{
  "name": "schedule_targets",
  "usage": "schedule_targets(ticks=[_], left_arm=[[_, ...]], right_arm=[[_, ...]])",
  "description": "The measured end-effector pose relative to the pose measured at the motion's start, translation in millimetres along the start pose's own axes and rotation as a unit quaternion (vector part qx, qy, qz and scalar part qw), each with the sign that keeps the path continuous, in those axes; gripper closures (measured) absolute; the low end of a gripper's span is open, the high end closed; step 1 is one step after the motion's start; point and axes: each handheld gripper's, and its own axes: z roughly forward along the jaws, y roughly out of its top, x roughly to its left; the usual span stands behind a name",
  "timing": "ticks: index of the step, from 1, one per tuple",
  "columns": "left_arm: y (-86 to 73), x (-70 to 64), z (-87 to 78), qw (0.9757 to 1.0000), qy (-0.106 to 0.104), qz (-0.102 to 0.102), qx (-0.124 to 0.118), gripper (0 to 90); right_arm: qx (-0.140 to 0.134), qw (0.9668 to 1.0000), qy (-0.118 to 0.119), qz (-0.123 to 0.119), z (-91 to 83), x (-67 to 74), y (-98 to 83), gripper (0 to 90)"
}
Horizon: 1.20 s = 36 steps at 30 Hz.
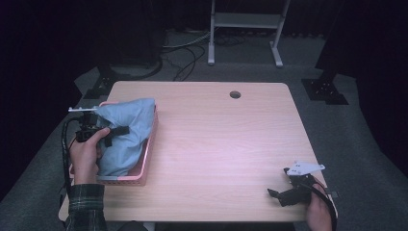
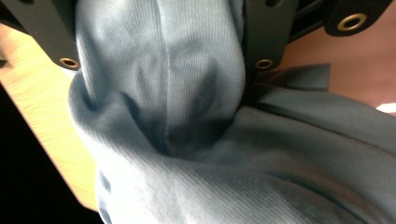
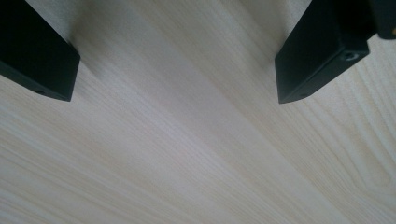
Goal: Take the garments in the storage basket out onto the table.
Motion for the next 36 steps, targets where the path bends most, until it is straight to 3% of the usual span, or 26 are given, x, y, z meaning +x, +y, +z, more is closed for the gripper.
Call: schedule_targets(ticks=[19,36], left_arm=[[6.0,-11.8,-13.9,0.9994,-0.023,0.016,-0.023,53.2],[12.4,-23.5,-32.2,0.9957,-0.067,0.027,-0.058,53.3]], right_arm=[[0.000,1.0000,0.000,0.000,0.0,0.0,0.0,0.0],[0.000,1.0000,0.000,0.000,0.0,0.0,0.0,0.0]])
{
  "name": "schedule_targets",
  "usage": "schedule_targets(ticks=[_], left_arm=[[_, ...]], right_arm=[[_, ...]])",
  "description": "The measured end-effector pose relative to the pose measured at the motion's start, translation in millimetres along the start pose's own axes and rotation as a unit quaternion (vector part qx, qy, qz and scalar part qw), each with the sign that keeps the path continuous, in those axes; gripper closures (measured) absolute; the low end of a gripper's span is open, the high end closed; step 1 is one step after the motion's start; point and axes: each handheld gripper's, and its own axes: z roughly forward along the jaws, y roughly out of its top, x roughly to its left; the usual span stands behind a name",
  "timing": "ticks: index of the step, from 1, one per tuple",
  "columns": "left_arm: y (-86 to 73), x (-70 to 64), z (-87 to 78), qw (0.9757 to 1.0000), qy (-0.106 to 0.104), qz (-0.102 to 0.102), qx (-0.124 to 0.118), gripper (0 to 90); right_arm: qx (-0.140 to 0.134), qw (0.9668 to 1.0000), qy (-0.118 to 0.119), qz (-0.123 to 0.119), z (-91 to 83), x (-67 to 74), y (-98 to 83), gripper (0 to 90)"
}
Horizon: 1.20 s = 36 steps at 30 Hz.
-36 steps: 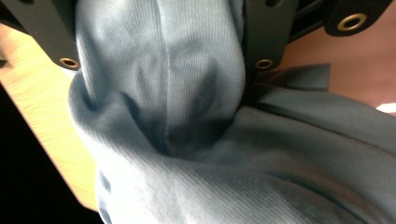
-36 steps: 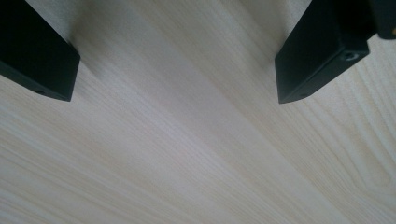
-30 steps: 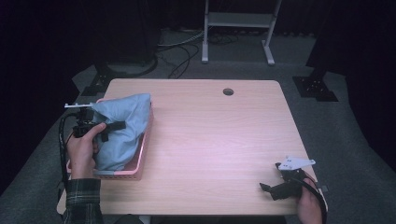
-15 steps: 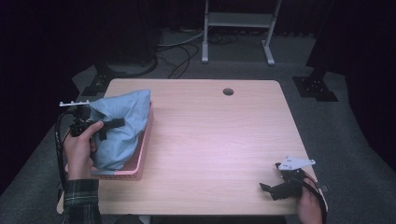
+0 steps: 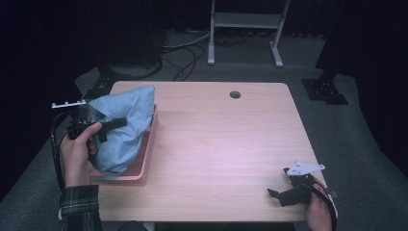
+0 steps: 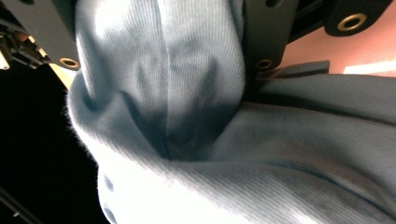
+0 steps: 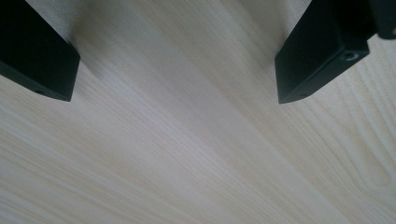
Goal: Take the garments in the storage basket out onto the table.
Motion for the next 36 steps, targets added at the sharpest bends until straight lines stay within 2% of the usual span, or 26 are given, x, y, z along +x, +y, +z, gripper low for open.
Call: schedule_targets(ticks=[14,25,36], left_arm=[[4.1,-6.2,-8.2,0.9992,-0.032,0.001,-0.024,53.3],[6.1,-11.7,-11.4,0.9981,-0.052,0.000,-0.033,53.3],[9.0,-21.6,-8.3,0.9963,-0.079,0.012,-0.032,53.3]], right_arm=[[0.000,1.0000,0.000,0.000,0.0,0.0,0.0,0.0],[0.000,1.0000,0.000,0.000,0.0,0.0,0.0,0.0],[0.000,1.0000,0.000,0.000,0.0,0.0,0.0,0.0]])
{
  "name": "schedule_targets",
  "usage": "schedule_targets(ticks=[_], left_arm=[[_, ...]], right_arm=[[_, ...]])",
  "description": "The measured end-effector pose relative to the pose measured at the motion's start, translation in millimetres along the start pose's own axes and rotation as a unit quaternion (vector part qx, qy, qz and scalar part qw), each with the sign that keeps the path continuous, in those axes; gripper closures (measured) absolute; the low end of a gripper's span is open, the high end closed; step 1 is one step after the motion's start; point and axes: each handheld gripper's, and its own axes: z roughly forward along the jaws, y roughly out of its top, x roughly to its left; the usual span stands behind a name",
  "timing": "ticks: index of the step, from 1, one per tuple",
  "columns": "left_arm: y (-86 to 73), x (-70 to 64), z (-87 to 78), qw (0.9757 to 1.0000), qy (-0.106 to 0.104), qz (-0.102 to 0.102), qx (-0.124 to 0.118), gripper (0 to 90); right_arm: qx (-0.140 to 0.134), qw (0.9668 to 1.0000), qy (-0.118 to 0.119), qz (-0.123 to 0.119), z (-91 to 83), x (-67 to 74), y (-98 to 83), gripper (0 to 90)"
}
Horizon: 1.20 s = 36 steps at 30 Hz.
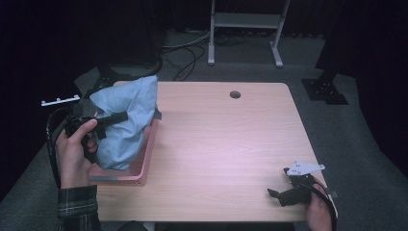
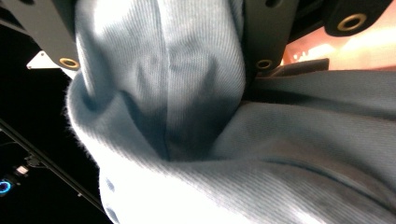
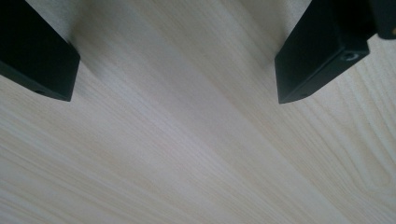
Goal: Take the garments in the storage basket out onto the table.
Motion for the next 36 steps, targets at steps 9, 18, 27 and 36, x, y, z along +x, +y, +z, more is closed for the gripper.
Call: schedule_targets(ticks=[9,18,27,36], left_arm=[[1.7,-6.1,5.3,0.9997,-0.023,0.002,0.001,53.3],[7.7,-15.5,18.0,0.9991,-0.041,0.001,0.013,53.3],[21.4,-22.4,37.1,0.9976,-0.065,0.007,0.023,53.3],[23.9,-28.5,55.4,0.9960,-0.080,0.011,0.038,53.3]], right_arm=[[0.000,1.0000,0.000,0.000,0.0,0.0,0.0,0.0],[-0.001,1.0000,0.000,0.000,0.1,0.0,0.0,0.0],[0.000,1.0000,0.000,0.000,0.1,0.0,0.0,0.0],[0.000,1.0000,0.000,0.000,0.0,0.1,0.0,0.0]])
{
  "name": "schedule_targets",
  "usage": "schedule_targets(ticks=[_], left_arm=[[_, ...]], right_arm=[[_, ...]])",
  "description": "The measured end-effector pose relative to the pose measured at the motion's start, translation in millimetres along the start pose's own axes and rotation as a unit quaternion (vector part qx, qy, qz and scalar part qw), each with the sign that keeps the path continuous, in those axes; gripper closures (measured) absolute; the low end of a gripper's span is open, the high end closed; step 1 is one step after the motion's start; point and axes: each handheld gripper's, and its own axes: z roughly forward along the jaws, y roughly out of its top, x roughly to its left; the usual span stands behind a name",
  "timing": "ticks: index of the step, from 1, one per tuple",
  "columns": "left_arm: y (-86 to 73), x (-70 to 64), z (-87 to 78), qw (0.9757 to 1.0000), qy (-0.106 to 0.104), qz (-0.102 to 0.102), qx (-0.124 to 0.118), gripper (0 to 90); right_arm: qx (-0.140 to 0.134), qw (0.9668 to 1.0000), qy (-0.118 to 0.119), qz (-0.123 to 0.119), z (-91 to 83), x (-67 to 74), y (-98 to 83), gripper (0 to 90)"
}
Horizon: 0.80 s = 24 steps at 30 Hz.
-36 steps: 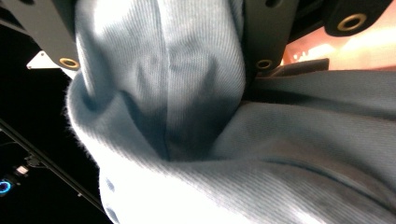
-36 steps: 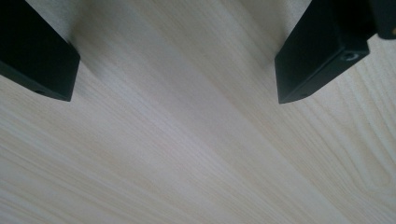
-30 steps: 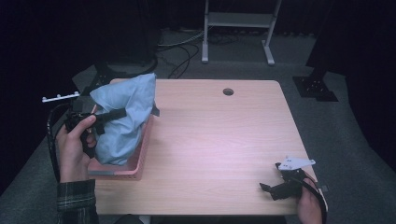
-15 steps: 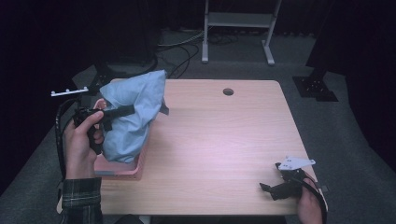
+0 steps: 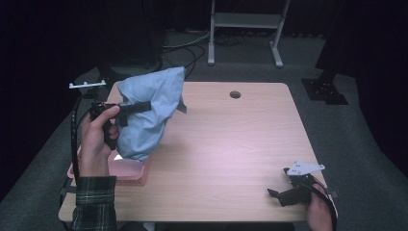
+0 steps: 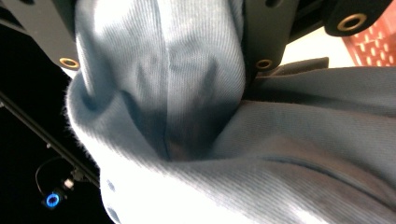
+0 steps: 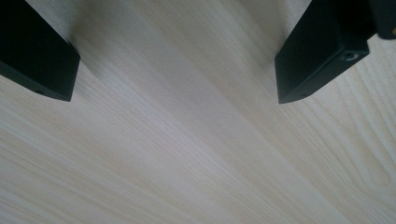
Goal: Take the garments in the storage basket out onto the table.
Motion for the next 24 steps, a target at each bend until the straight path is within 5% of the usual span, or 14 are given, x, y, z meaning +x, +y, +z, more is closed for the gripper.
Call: schedule_targets(ticks=[24], left_arm=[[-9.4,-14.4,36.7,0.9978,-0.057,0.006,0.034,53.3]], right_arm=[[0.000,1.0000,0.001,-0.001,-0.3,2.0,-0.3,0.0]])
